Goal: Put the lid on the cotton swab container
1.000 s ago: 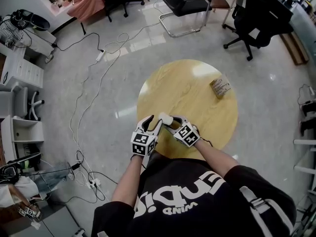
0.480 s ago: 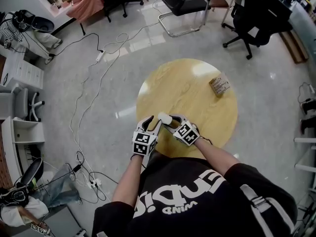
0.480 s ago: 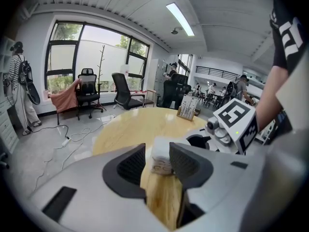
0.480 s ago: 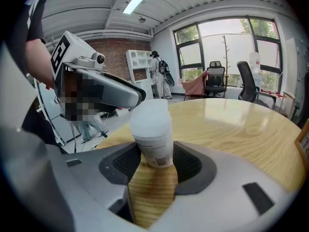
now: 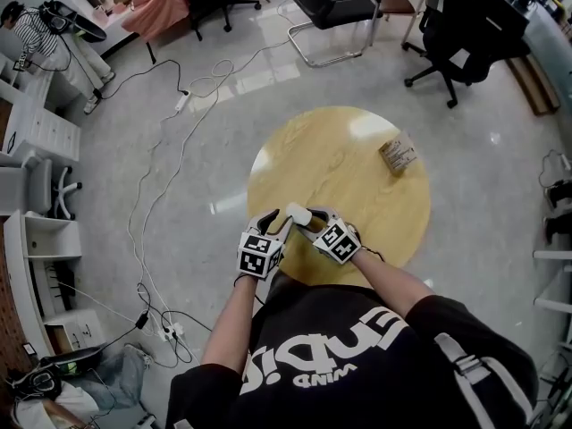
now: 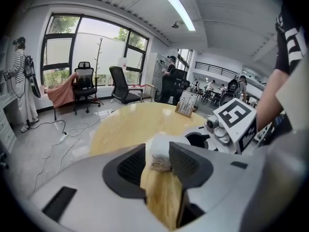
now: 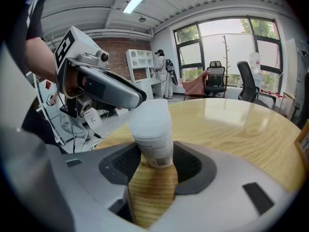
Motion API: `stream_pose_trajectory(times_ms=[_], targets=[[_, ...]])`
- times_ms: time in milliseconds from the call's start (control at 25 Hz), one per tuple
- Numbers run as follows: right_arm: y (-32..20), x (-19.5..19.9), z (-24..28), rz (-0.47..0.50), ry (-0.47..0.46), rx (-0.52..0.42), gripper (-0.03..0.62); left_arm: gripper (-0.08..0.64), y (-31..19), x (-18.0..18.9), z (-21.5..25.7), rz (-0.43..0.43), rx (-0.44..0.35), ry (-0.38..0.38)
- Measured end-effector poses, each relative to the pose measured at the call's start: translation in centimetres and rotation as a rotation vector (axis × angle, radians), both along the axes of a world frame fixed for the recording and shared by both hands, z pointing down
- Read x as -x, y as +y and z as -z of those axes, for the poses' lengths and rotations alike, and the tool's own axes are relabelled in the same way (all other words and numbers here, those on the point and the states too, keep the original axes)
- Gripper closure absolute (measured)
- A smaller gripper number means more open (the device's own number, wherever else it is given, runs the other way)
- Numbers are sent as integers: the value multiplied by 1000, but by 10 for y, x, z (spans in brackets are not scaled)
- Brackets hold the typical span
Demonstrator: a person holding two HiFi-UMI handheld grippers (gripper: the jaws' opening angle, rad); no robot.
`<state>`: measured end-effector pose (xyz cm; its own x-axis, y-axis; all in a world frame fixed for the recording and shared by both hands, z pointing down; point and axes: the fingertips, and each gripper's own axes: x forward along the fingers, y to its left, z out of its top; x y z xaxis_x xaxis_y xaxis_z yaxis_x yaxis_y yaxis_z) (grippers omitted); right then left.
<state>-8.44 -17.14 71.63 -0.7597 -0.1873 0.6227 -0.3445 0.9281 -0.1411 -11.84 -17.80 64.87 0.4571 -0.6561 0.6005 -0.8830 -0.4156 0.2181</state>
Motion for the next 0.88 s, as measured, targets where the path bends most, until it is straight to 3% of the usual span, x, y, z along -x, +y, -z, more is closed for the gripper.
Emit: stream_pose_trajectory(times_ms=[480,880], targets=[[-1,-3,-1,-16,7,6,388,400,0,-2,-3,12,16,2],[12,-35,9,-40,14,6,388,400,3,-5,-2,10,7,-2]])
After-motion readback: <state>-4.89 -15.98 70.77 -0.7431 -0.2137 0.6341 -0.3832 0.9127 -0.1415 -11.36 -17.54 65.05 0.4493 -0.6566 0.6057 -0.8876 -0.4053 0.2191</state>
